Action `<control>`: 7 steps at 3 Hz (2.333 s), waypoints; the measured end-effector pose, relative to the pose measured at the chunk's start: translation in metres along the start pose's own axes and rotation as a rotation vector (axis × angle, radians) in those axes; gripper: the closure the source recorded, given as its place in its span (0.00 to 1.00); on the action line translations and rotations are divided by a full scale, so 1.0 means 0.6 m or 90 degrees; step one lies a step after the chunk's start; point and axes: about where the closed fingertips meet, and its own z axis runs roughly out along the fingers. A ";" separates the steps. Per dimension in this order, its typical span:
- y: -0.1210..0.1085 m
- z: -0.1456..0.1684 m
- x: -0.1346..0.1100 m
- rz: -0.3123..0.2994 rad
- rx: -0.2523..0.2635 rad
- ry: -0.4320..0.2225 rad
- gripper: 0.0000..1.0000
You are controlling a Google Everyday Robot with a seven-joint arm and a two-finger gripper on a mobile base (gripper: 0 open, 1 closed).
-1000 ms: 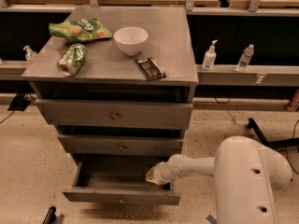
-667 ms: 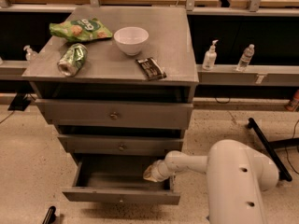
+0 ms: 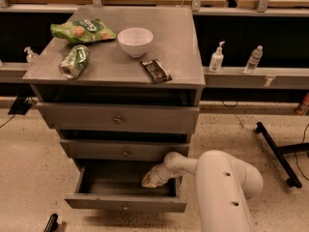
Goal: Open bottom drawer
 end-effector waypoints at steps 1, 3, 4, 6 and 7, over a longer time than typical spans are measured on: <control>0.071 0.051 0.006 0.029 -0.084 -0.021 1.00; 0.140 0.035 -0.003 0.057 -0.134 -0.039 1.00; 0.151 0.030 -0.005 0.060 -0.141 -0.042 1.00; 0.155 -0.058 -0.027 0.031 -0.069 -0.047 1.00; 0.125 -0.092 -0.018 0.035 -0.016 -0.056 1.00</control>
Offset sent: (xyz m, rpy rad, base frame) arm -0.1425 0.0132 -0.0068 0.0746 0.2987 0.0546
